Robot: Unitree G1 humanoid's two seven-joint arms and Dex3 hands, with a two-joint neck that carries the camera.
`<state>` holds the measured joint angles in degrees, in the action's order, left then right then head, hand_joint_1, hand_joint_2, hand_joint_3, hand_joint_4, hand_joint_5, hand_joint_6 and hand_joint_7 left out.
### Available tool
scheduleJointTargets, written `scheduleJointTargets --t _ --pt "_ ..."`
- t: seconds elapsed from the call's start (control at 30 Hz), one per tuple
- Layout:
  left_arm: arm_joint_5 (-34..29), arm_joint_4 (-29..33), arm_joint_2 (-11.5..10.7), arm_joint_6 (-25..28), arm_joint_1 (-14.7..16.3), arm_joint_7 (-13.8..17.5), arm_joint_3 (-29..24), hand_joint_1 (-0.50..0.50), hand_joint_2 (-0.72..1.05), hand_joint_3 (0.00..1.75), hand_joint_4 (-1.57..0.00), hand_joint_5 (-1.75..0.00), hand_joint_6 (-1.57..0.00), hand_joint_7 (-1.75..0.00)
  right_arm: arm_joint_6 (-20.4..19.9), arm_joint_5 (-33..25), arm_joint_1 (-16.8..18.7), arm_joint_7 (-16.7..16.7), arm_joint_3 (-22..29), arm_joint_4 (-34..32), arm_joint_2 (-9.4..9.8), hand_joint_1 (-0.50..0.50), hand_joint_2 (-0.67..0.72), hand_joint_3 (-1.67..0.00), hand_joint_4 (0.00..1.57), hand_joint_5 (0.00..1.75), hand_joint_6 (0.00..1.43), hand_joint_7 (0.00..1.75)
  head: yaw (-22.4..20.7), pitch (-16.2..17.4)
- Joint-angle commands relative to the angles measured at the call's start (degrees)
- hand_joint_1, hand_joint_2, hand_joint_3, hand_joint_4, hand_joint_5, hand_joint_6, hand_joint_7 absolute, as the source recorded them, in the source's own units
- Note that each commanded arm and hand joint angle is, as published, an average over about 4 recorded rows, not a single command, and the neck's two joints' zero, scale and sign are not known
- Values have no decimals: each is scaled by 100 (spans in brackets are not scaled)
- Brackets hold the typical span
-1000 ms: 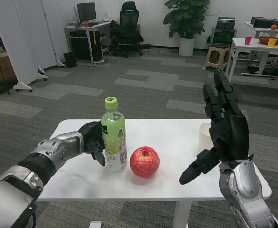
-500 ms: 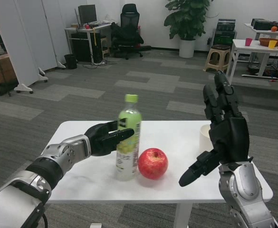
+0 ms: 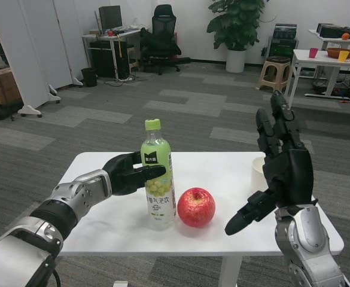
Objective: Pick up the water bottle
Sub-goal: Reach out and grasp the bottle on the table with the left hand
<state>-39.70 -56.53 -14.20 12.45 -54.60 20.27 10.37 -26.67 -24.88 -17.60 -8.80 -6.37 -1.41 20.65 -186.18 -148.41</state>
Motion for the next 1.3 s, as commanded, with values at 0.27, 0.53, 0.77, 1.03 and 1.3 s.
scheduleJointTargets --t 0.27,0.53,0.77,1.03,1.3 --pt "217 370 -179 -643 191 26 -325 -14 78 0 -153 -175 -123 -119 4 -25 -50 -7 -31 44 -17 -47 53 0 0 0 0 0 -9 44" --pt "685 1271 -351 -665 485 39 -688 -14 78 4 -153 -175 -123 -119 4 -60 -33 -7 -29 42 -8 -46 50 0 0 0 0 0 -18 43" --pt "1015 1968 -436 -480 670 30 -1026 -13 78 4 -153 -175 -123 -119 4 -78 -33 -7 -31 44 1 -48 50 0 0 0 0 0 -44 36" --pt "1109 2677 -496 16 938 30 -1362 -11 78 7 -153 -175 -121 -124 4 -78 -24 -7 -40 36 5 -48 53 0 0 0 0 0 -48 34" --pt "1133 3286 -599 588 1116 28 -1494 -8 78 7 -153 -175 -119 -126 4 -109 -33 -7 -75 38 27 -46 52 0 0 0 0 0 3 -4"
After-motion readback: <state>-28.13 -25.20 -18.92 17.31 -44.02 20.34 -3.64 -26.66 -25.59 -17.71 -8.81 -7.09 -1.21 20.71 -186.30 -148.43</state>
